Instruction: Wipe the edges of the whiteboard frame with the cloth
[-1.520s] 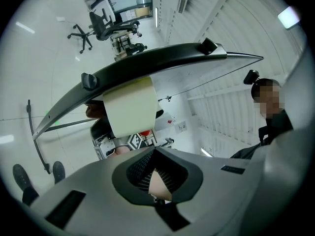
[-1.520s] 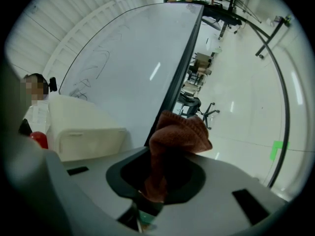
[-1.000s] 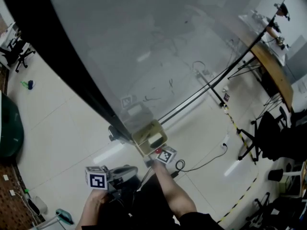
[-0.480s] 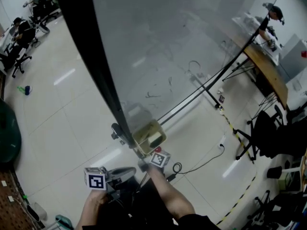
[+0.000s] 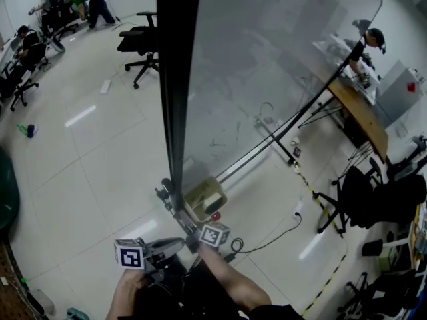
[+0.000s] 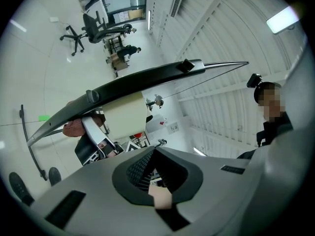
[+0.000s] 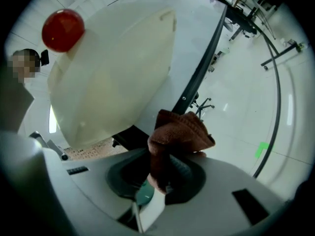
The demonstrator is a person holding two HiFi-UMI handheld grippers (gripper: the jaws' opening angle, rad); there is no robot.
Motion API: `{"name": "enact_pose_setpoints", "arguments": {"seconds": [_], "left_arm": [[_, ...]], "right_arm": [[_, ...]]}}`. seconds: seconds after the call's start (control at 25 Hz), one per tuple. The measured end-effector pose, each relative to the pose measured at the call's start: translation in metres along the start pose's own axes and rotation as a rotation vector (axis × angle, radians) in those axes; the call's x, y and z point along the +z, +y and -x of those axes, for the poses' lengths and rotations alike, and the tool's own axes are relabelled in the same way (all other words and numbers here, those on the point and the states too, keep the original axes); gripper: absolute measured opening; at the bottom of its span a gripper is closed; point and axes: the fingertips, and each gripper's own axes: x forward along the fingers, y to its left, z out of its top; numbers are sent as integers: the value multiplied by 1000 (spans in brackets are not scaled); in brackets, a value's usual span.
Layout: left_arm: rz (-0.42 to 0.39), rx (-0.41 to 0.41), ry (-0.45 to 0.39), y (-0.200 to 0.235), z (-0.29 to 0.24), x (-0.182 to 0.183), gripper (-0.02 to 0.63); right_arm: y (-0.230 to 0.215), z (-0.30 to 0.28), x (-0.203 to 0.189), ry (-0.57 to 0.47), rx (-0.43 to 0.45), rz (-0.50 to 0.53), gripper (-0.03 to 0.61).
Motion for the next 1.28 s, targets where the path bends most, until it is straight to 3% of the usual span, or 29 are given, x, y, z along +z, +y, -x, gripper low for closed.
{"name": "enact_pose_setpoints", "arguments": {"seconds": [0.6, 0.84, 1.28], "left_arm": [[-77, -90, -47, -28, 15, 21, -11], [-118, -86, -70, -38, 29, 28, -11], [-150, -117, -142, -58, 46, 49, -11]], "right_arm": [[100, 11, 8, -15, 28, -23, 74], [152, 4, 28, -30, 120, 93, 74], [197, 8, 52, -67, 178, 172, 74]]}}
